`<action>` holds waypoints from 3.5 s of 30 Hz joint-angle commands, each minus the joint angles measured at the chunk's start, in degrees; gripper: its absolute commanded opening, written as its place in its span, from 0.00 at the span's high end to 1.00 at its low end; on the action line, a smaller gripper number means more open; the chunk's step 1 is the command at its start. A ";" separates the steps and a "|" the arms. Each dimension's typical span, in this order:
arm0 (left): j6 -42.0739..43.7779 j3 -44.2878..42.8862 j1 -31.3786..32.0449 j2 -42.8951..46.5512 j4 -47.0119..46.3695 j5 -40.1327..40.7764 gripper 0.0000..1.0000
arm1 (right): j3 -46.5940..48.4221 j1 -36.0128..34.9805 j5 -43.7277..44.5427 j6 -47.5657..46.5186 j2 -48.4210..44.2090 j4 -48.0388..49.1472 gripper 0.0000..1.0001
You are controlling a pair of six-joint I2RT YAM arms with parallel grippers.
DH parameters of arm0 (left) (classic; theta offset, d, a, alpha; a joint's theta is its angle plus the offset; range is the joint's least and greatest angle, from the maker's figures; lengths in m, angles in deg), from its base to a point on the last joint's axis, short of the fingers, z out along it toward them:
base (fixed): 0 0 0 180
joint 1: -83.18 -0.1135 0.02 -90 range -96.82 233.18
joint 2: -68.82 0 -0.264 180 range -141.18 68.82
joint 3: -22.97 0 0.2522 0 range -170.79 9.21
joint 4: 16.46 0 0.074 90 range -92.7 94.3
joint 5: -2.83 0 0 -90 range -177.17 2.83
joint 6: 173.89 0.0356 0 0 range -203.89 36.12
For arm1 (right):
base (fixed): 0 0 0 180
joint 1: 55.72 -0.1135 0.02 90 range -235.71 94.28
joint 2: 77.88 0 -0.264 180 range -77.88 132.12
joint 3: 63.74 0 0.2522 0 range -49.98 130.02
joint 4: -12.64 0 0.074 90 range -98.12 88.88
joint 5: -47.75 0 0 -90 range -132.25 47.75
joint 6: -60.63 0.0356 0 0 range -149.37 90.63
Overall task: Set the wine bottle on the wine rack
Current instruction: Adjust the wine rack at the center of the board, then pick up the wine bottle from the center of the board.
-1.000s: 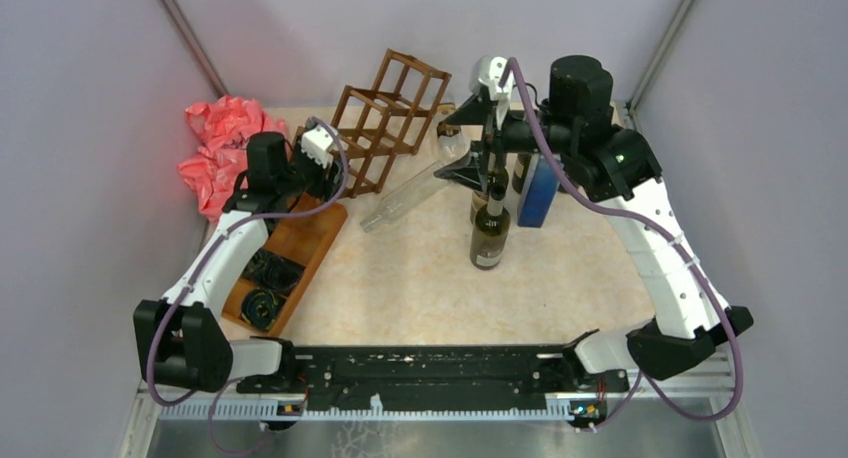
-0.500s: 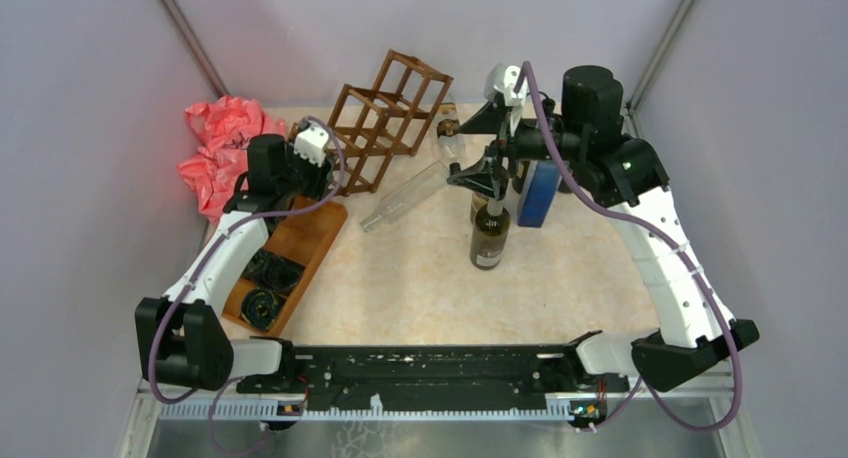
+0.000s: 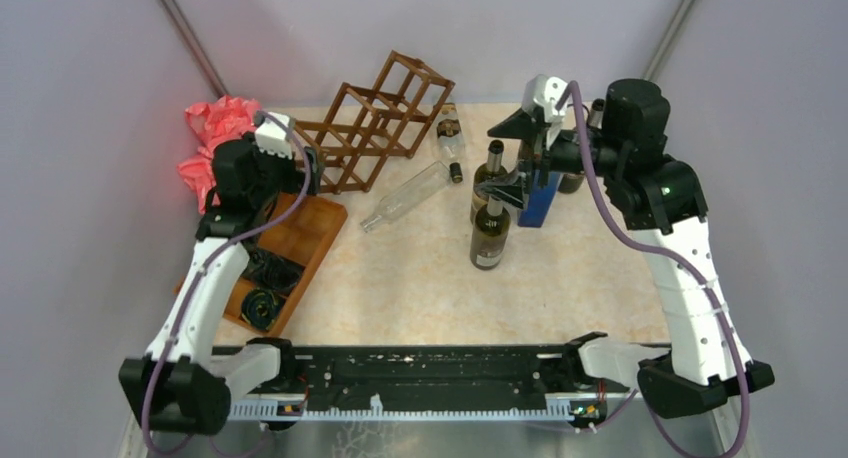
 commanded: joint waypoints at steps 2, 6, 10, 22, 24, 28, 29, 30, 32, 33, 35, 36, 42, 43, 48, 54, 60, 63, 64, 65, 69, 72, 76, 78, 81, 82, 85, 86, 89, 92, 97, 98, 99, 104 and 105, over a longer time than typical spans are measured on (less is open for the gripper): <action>-15.22 -0.36 -0.14 11.67 2.32 -9.51 0.01 | 1.53 2.96 -2.27 -6.32 -4.21 -6.00 0.03; -32.77 -1.09 -0.14 19.54 -0.06 -16.47 0.01 | 1.99 6.20 -1.04 -8.54 -5.84 -9.40 0.02; -51.52 -3.88 -0.14 23.70 -4.80 -18.74 0.01 | 0.61 10.41 -1.32 -8.35 -7.11 -9.85 0.02; -72.16 -23.69 -0.05 20.34 4.25 -19.81 0.01 | -5.98 31.14 -17.43 7.28 -6.90 5.24 0.02; -73.34 -24.92 0.22 19.08 4.38 -21.07 0.01 | -7.18 33.01 -19.34 9.82 -6.95 8.01 0.02; -73.43 -27.53 2.14 16.93 4.22 -22.22 0.01 | -8.80 35.10 -19.90 12.15 -7.36 11.09 0.02; -73.37 -27.87 2.67 16.63 4.14 -22.22 0.01 | -9.20 35.43 -19.91 12.35 -7.58 11.57 0.02; -73.44 -28.25 3.34 16.13 4.19 -22.22 0.01 | -9.84 35.70 -19.85 12.67 -7.76 12.15 0.02; -73.85 -28.44 3.63 15.45 3.97 -22.87 0.01 | -11.06 35.97 -19.93 13.47 -8.06 13.25 0.02; -74.22 -28.37 3.64 15.29 3.60 -23.51 0.01 | -11.49 35.96 -19.91 13.63 -8.21 13.58 0.02; -74.63 -28.24 3.64 15.34 2.96 -24.22 0.01 | -12.00 36.03 -19.88 13.65 -8.34 13.77 0.02; -74.78 -28.05 3.64 15.61 2.61 -24.30 0.01 | -12.05 36.01 -19.77 13.77 -8.35 13.90 0.02; -75.48 -27.75 3.64 15.76 0.52 -25.37 0.01 | -12.43 36.02 -20.53 15.07 -8.43 15.24 0.02; -75.36 -27.73 3.64 15.61 0.54 -25.41 0.01 | -12.69 35.99 -20.53 15.20 -8.51 15.46 0.02; -75.55 -27.73 3.64 15.62 -0.66 -25.92 0.01 | -13.46 36.11 -20.44 15.57 -9.05 15.95 0.02; -75.98 -27.43 3.64 15.37 -2.59 -27.15 0.01 | -13.61 36.27 -20.57 16.22 -8.84 16.67 0.02; -74.08 -26.70 3.64 15.59 -2.59 -25.68 0.01 | -14.22 36.37 -20.62 16.20 -9.39 16.77 0.02; -73.76 -27.19 3.64 14.38 -2.78 -25.38 0.01 | -14.50 36.30 -20.79 16.20 -9.74 16.86 0.02; -74.39 -27.54 3.64 13.91 -3.29 -25.86 0.01 | -14.53 36.30 -20.79 16.20 -9.83 16.78 0.02; -74.63 -28.21 3.64 13.42 -3.51 -26.09 0.01 | -14.53 36.35 -20.83 16.14 -9.92 16.70 0.02; -75.17 -29.87 3.64 12.87 -3.82 -25.08 0.01 | -14.65 36.33 -21.18 16.11 -9.88 16.89 0.02; -75.58 -30.53 3.64 12.25 -4.34 -25.47 0.01 | -15.18 36.33 -21.39 16.96 -9.68 17.98 0.02; -75.22 -31.27 3.64 11.88 -4.42 -25.50 0.01 | -15.41 36.37 -21.72 18.20 -9.50 19.04 0.02; -74.51 -31.22 3.71 11.86 -3.92 -25.36 0.01 | -15.27 36.36 -21.82 18.31 -9.56 18.99 0.02; -73.05 -30.85 3.98 12.12 -4.48 -26.53 0.01 | -15.23 36.31 -21.82 18.15 -9.80 18.73 0.02; -70.77 -30.45 4.18 12.60 -4.50 -26.44 0.01 | -15.23 36.33 -21.73 18.06 -9.85 18.56 0.02; -63.97 -25.38 4.92 14.99 -5.63 -26.07 0.01 | -14.52 36.30 -21.62 16.26 -10.14 16.35 0.02; -61.69 -22.21 5.12 16.16 -8.37 -27.35 0.01 | -14.17 36.36 -21.59 15.35 -10.26 15.46 0.02; -59.13 -11.20 5.39 18.22 -19.69 -33.88 0.01 | -13.45 36.34 -21.27 11.88 -10.55 11.76 0.02; -59.57 -4.09 5.49 17.43 -26.39 -41.80 0.01 | -12.53 36.38 -19.84 6.48 -10.64 5.59 0.02; -55.06 -3.09 5.57 14.11 -16.65 -47.67 0.02 | -11.38 36.37 -15.21 -9.31 -12.08 -10.03 0.02; -51.73 -3.33 5.76 14.10 -13.44 -46.76 0.02 | -11.42 36.34 -13.90 -13.16 -12.39 -12.85 0.02; -47.67 -3.69 6.25 14.12 -9.23 -44.97 0.02 | -11.56 36.33 -12.79 -15.82 -12.76 -15.53 0.02; -28.06 -3.56 16.21 12.41 6.42 -26.68 0.05 | -16.38 36.35 -6.79 -20.27 -15.74 -19.63 0.02; -25.12 -3.10 18.94 11.31 7.71 -22.76 0.06 | -17.62 36.31 -5.96 -20.76 -16.70 -19.71 0.02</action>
